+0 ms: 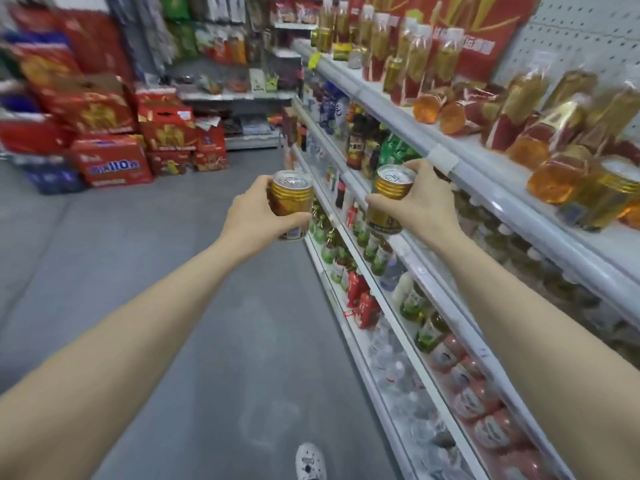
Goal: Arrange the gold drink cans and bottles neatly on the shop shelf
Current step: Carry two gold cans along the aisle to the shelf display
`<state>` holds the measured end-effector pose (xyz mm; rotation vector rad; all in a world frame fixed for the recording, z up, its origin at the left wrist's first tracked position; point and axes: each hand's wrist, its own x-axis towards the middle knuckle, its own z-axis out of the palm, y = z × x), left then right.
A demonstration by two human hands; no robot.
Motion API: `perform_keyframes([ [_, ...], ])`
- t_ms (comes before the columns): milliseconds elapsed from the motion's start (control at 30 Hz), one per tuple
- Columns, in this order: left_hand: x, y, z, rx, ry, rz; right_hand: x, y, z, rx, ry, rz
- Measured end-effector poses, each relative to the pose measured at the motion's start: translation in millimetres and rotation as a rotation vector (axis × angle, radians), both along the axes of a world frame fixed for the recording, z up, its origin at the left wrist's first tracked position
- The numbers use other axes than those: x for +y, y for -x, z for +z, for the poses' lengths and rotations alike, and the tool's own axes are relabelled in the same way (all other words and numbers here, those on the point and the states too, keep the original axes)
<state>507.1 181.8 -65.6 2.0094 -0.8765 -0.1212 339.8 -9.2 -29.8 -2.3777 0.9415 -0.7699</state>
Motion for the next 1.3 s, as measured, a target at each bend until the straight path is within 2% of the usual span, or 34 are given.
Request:
perform_keyframes([
  [333,-60,-162,6,-0.002,0.012,0.172,-83,-202,12,-0.003,0.014,0.182],
  [600,-98,-311,1,0.018,0.019,0.194,-125,-364,0,-0.001,-0.004,0.246],
  [967,-183,-542,33,-0.007,0.030,0.091,-198,-577,25,-0.025,0.036,0.138],
  [1300,-329,-735,43,-0.029,0.036,-0.024,-332,-754,35,-0.081,0.039,0.042],
])
